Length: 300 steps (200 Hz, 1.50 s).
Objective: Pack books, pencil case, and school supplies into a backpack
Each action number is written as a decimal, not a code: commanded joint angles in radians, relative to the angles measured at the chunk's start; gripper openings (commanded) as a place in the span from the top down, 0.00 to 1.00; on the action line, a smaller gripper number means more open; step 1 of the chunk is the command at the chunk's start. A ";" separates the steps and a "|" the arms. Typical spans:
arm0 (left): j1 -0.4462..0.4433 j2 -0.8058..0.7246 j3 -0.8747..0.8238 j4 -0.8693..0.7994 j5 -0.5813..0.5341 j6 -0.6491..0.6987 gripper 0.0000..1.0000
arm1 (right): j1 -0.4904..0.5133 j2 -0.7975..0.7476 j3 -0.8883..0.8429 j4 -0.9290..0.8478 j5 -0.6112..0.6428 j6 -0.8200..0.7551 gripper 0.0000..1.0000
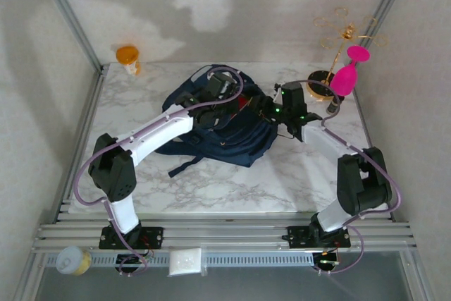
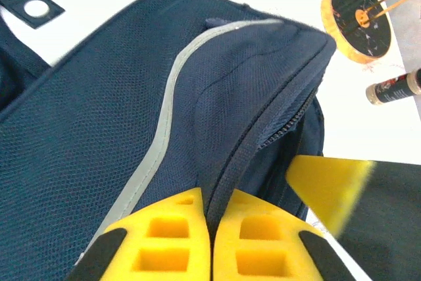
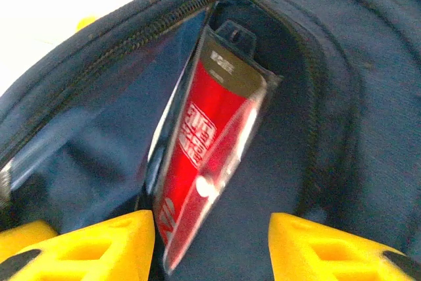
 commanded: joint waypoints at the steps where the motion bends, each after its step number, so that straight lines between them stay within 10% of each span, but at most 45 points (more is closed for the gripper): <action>1: 0.012 -0.049 -0.009 0.063 0.135 0.024 0.77 | -0.013 -0.093 -0.013 -0.150 0.025 -0.119 0.51; 40: 0.068 -0.313 -0.291 0.235 0.324 0.000 0.49 | 0.087 -0.219 -0.053 -0.352 0.154 -0.154 0.49; 63: 0.155 -0.449 -0.490 0.321 0.227 -0.044 0.36 | 0.210 -0.256 -0.131 -0.281 0.190 -0.052 0.49; 108: 0.365 -0.268 -0.549 0.418 0.276 -0.131 0.34 | 0.331 -0.074 -0.056 -0.169 0.187 -0.035 0.48; 213: 0.201 0.021 -0.507 0.689 0.428 -0.272 0.49 | 0.048 0.105 0.175 -0.201 0.188 -0.315 0.45; 300: 0.230 -0.033 -0.532 0.634 0.351 -0.256 0.49 | 0.386 0.110 0.258 -0.438 0.589 0.062 0.46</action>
